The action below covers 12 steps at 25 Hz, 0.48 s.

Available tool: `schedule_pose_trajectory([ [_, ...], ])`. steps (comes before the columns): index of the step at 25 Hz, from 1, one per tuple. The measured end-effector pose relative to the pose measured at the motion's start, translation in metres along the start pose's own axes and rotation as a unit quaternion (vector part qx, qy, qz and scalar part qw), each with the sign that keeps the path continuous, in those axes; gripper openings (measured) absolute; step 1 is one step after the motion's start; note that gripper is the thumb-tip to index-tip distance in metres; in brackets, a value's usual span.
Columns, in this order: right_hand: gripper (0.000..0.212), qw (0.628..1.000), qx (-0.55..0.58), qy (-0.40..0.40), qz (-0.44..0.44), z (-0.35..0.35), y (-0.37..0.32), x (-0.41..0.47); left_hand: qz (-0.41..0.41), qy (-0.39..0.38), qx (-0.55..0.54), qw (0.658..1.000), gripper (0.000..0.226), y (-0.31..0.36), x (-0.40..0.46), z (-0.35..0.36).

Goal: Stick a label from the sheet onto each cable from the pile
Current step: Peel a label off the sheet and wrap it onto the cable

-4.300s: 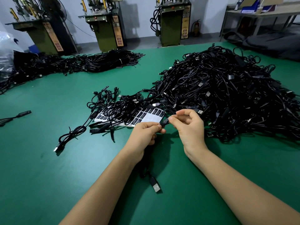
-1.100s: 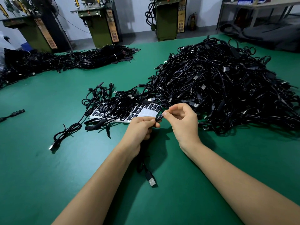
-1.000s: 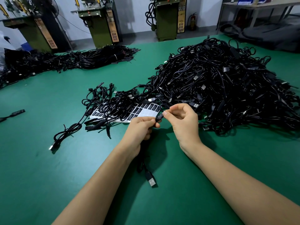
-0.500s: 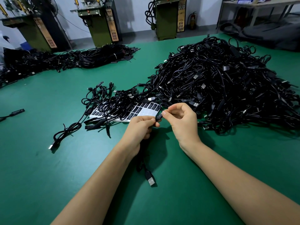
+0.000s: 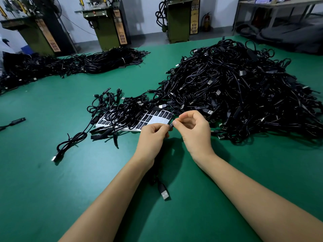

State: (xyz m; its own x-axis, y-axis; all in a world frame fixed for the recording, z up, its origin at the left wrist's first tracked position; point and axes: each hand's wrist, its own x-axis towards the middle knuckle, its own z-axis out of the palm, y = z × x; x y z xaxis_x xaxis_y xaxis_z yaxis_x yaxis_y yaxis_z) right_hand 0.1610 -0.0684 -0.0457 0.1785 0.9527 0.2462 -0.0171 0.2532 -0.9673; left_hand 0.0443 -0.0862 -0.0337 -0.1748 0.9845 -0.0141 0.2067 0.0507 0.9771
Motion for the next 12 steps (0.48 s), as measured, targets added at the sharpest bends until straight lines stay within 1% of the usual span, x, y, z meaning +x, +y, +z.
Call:
schedule_pose_trajectory([
  [3,0.023,0.999,-0.036,0.004,-0.028,0.0005,0.0008,-0.0018,0.022,0.012,0.002,1.0,0.038,0.0004,-0.0013,0.0024],
  [5,0.022,0.997,-0.056,0.01,-0.043,0.0007,0.0011,-0.0032,0.03,0.013,0.003,0.999,0.043,0.0005,-0.0018,0.0034],
  [7,0.021,0.996,-0.075,0.017,-0.051,0.0006,0.0014,-0.0037,0.035,0.013,0.005,0.999,0.042,0.0006,-0.0026,0.004],
  [9,0.018,0.994,-0.09,0.024,-0.054,0.0001,0.0017,-0.0034,0.038,0.014,0.008,0.999,0.037,0.0002,-0.0024,0.0039],
  [12,0.016,0.994,-0.093,0.029,-0.056,-0.0007,0.0018,-0.0033,0.033,0.012,0.016,0.999,0.033,-0.0012,-0.0014,0.0039],
])
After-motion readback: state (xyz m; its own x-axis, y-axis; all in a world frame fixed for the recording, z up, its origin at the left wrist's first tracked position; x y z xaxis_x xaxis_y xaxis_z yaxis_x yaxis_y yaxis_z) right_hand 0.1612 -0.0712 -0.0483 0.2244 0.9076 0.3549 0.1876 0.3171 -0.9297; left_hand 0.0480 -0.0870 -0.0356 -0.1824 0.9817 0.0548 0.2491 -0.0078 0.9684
